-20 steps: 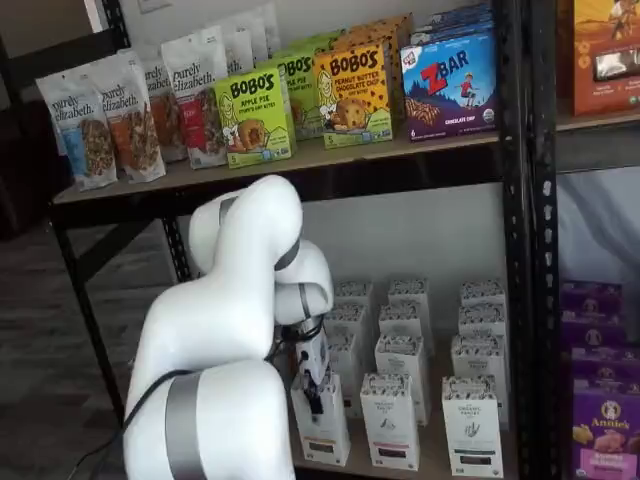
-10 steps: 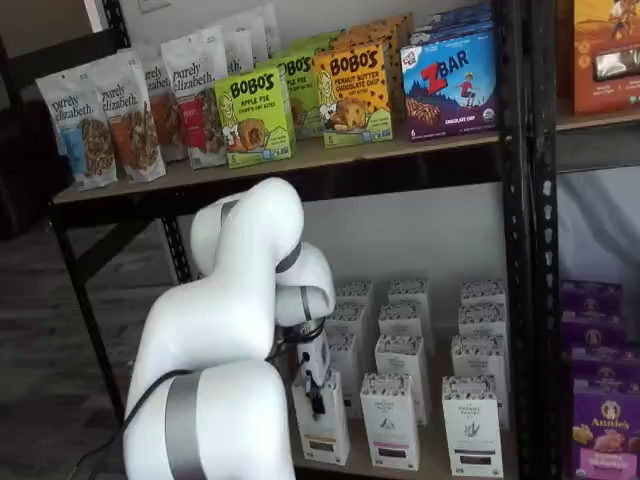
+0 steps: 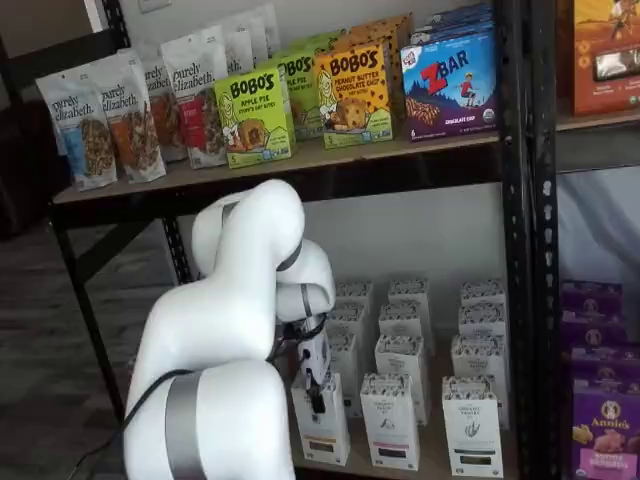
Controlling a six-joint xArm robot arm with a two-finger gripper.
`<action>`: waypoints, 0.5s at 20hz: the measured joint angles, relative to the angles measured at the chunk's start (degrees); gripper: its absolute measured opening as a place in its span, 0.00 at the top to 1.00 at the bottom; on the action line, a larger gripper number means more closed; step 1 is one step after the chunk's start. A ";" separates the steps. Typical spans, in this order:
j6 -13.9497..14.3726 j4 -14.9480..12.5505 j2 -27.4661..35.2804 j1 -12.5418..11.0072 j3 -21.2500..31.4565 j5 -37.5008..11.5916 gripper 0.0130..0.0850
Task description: Pick up the white box with a yellow strip in the middle, on the bottom shelf, the fourth box from the left
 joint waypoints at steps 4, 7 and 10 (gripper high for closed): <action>-0.17 0.19 -0.24 -0.02 0.12 0.08 0.39; -0.04 0.04 -0.63 0.00 0.63 -0.17 0.50; 0.46 -0.67 -1.45 -0.07 1.93 -1.05 0.50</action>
